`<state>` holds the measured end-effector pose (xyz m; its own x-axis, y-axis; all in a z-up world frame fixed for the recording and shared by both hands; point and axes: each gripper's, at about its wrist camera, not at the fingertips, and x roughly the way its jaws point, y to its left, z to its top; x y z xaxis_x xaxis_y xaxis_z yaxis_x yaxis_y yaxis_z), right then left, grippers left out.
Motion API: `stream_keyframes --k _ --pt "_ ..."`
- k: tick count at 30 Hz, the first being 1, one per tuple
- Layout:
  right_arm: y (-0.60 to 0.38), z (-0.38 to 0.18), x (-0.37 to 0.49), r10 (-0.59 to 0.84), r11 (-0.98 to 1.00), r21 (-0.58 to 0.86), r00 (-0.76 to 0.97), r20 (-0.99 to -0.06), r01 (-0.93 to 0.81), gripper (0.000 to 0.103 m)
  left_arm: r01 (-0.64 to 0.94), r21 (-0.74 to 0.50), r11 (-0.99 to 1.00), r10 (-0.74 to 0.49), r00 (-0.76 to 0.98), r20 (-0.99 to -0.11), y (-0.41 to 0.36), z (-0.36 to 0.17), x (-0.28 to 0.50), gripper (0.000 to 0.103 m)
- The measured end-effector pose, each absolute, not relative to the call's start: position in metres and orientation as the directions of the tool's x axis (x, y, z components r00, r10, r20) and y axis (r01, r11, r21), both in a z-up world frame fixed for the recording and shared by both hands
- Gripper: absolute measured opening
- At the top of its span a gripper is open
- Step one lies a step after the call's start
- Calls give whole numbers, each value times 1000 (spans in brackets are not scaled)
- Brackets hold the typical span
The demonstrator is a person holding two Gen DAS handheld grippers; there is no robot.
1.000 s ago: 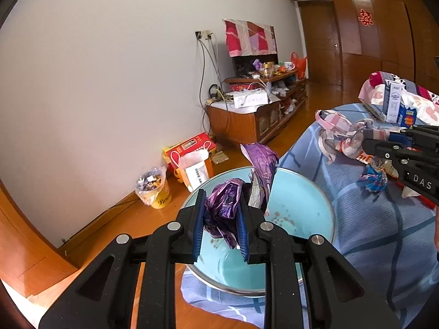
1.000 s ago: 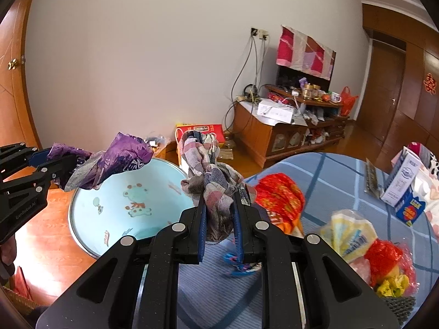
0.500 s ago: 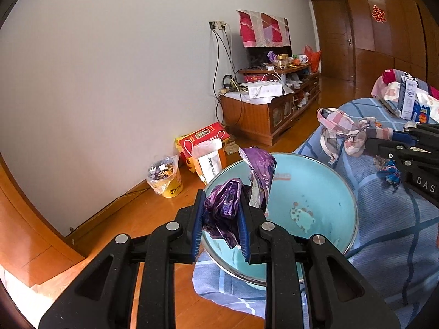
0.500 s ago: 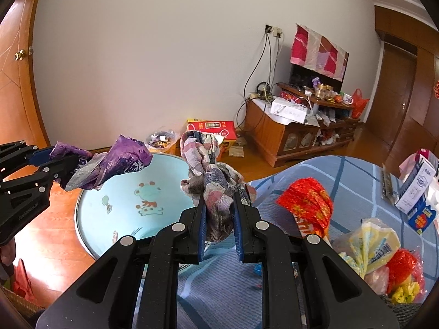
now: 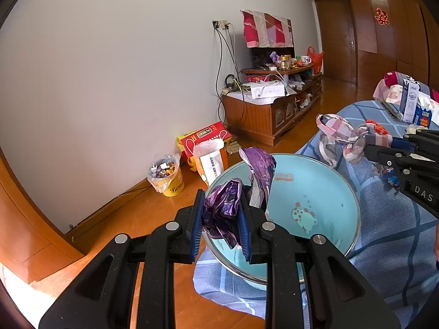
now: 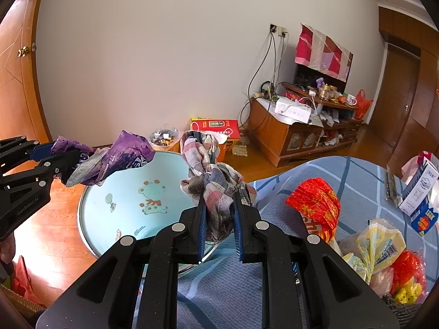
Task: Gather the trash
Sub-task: 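Open both grippers over the teal bin to drop the bag and cloth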
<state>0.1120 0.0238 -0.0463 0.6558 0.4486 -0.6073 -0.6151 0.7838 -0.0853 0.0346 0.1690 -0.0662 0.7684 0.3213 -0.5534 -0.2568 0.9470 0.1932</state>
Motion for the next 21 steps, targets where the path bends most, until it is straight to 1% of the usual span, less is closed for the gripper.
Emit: stream_keyframes --k 5,7,8,10,11,12,14,16,17,19,21 --pt "26 -47 110 453 779 -85 651 -609 -621 19 -256 192 948 320 771 -551 168 -65 34 27" --pt "27 -48 110 455 776 -83 647 -613 -625 20 -257 192 947 321 771 -550 167 -65 34 33" --pt "28 -48 110 455 776 -82 645 -614 -626 22 -258 193 947 322 771 -549 167 -64 34 37" --pt "27 -49 111 460 773 -75 638 -617 -629 26 -261 196 945 326 772 -546 164 -64 33 44" --pt "27 -50 111 460 774 -74 639 -616 -629 28 -262 196 945 327 773 -544 164 -63 33 50" --pt "27 -50 111 461 773 -73 638 -617 -630 30 -263 196 945 328 774 -542 163 -63 32 52" --pt "27 -51 111 465 772 -68 635 -617 -631 37 -263 196 945 328 774 -542 163 -63 32 54" --pt "28 -51 111 464 773 -68 635 -617 -631 41 -262 196 945 327 773 -544 161 -63 32 59" --pt "28 -51 111 464 773 -68 635 -617 -630 43 -265 198 944 331 772 -543 161 -63 32 66" --pt "28 -51 110 463 775 -67 636 -617 -629 46 -266 200 943 332 773 -540 160 -63 33 69" --pt "27 -52 110 460 778 -66 638 -617 -624 47 -265 199 943 332 773 -540 159 -64 32 74"
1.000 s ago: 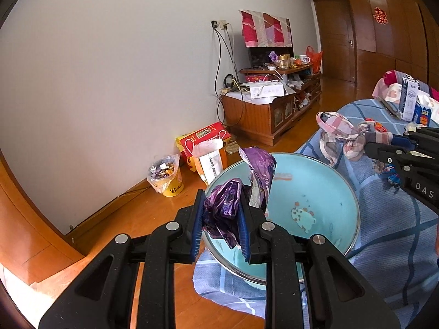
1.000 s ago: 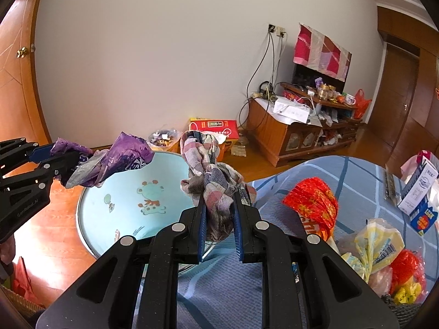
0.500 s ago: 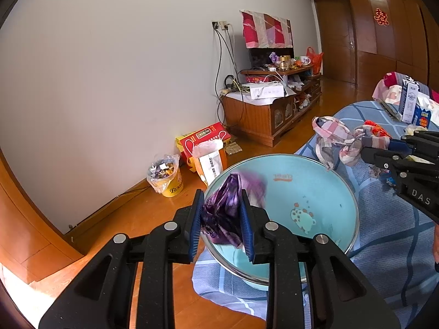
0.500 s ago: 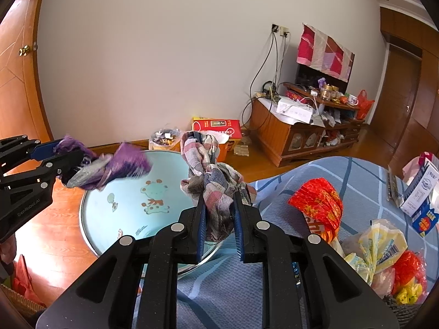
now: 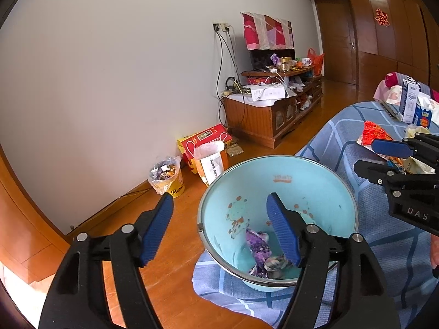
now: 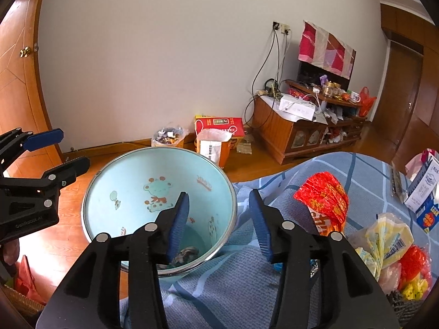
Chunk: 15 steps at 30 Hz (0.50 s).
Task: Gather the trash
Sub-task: 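Open both grippers over the teal bin to drop the bag and cloth, then move both grippers back to the trash pile on the bed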
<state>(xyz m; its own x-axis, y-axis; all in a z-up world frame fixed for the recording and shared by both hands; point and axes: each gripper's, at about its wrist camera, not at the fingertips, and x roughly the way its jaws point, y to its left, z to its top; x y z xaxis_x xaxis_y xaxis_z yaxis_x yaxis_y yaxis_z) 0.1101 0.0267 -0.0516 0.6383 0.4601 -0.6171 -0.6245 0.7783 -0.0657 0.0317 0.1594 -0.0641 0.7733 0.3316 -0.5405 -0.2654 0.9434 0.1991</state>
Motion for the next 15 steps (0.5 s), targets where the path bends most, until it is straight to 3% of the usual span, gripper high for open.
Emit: stream_keyframes --k 7,10,15 --pt "15 -48 109 449 798 -54 650 -613 -601 51 -236 168 957 290 782 -552 157 -65 33 75" --pt "1 -39 103 433 813 -61 670 -603 -579 54 -223 168 960 279 788 -549 150 -65 32 91" --pt "-39 -25 94 386 852 -72 716 -582 -518 59 -187 166 968 249 789 -562 135 -71 36 92"
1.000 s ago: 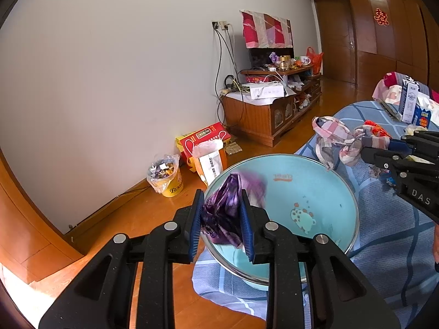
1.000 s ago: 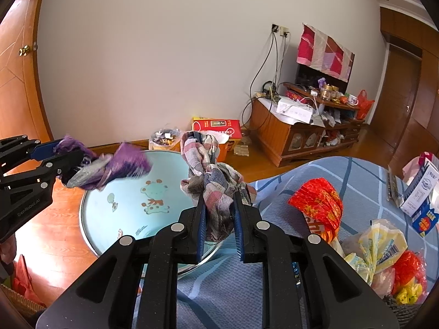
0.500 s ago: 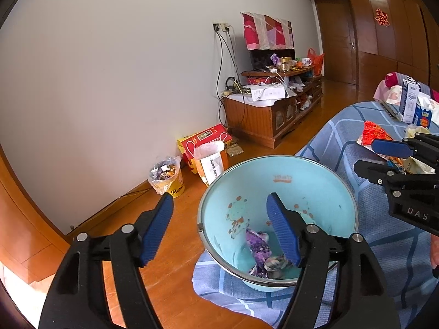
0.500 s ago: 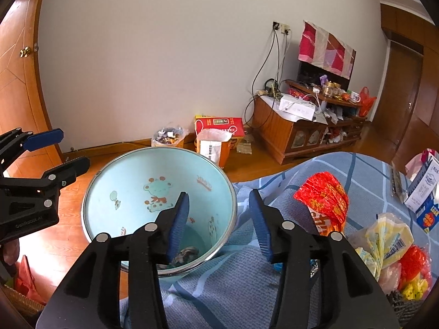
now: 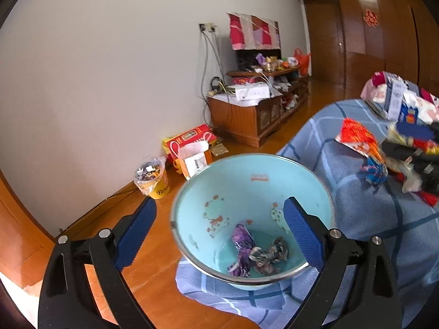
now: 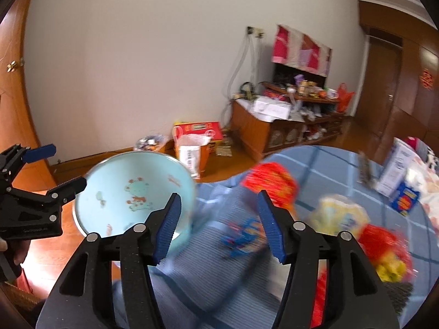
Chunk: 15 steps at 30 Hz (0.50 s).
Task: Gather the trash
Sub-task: 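Move both grippers back to the trash pile on the bed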
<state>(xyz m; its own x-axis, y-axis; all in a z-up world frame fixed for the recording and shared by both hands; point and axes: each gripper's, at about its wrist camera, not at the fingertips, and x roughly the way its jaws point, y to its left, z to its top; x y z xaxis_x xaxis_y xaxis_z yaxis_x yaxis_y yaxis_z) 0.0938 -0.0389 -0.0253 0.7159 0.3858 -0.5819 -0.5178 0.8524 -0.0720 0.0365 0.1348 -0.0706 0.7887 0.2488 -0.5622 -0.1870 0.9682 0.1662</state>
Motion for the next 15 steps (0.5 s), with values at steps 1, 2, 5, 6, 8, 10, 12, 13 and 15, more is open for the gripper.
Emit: stream_keyframes --k 1,2,5,6,8,10,12,13,15 --pt "-48 -24 92 375 861 -72 724 -579 -503 59 -177 157 972 236 786 -571 131 -72 39 92" --pt "-65 -21 90 352 878 -71 740 -573 -473 60 -171 152 974 227 784 -577 128 -74 39 92" --pt "-106 -18 83 283 916 -81 777 -563 -392 61 -139 156 978 204 785 -585 113 -76 44 92" --pt "-118 -18 82 263 926 -82 784 -562 -369 61 -132 167 977 206 788 -581 107 -76 45 92" --pt "-143 -20 78 221 944 -81 797 -562 -319 62 -114 176 978 196 794 -575 95 -77 48 92" --pt "-169 -24 74 175 961 -80 805 -567 -265 63 -96 181 979 185 798 -574 83 -78 51 92" --pt "-190 -29 71 143 971 -78 808 -571 -227 63 -73 192 979 172 803 -571 67 -79 55 92" --pt "-201 -32 70 123 976 -77 809 -575 -203 63 -63 195 979 165 806 -569 61 -80 57 92" --pt "-217 -37 68 93 983 -75 809 -580 -167 63 -37 202 979 147 815 -560 44 -80 64 92"
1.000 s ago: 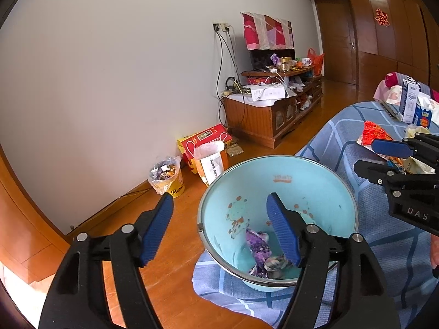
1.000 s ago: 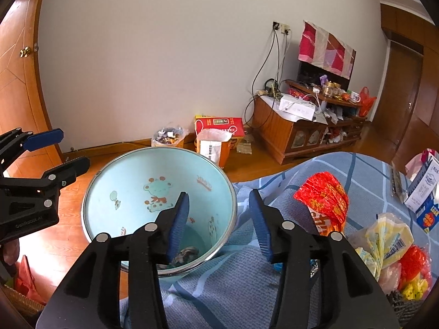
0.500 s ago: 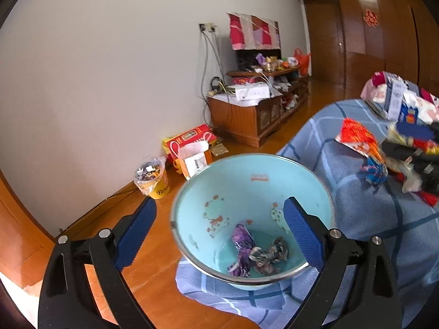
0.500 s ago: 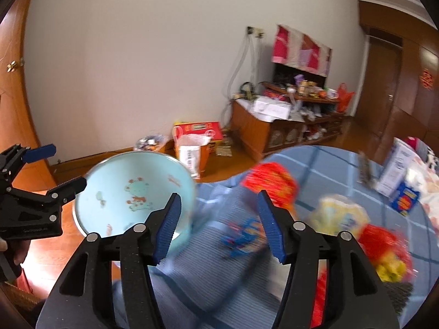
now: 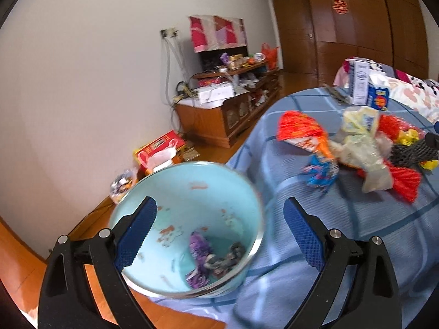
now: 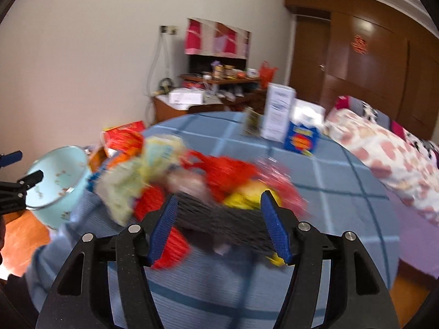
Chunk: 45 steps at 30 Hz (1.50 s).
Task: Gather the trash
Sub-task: 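Move both grippers back to the trash pile on the bed, then grasp the orange snack wrapper with the left gripper while the right grasps the yellow-white plastic bag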
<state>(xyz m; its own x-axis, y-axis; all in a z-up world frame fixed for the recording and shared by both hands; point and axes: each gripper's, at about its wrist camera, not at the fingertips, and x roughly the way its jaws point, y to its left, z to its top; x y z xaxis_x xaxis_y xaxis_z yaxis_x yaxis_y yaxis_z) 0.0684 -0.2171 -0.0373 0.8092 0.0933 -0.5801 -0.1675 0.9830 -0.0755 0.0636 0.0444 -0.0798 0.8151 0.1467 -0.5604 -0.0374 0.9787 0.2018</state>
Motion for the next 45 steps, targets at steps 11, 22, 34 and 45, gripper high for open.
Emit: stream_keyframes --k 11,22,34,45 --pt "-269 -58 60 32 997 -42 806 -591 -70 64 88 198 976 37 833 -553 -26 -91 109 92" --pt "-268 -59 59 48 997 -19 806 -590 -73 64 226 90 970 -111 740 -664 -37 -113 133 24" --pt "-221 -39 68 122 989 0 814 -568 -148 64 207 140 968 -91 814 -574 -20 -76 92 23" --pt "-121 -44 103 213 959 -25 773 -598 -283 64 40 202 979 83 820 -566 52 -76 72 23"
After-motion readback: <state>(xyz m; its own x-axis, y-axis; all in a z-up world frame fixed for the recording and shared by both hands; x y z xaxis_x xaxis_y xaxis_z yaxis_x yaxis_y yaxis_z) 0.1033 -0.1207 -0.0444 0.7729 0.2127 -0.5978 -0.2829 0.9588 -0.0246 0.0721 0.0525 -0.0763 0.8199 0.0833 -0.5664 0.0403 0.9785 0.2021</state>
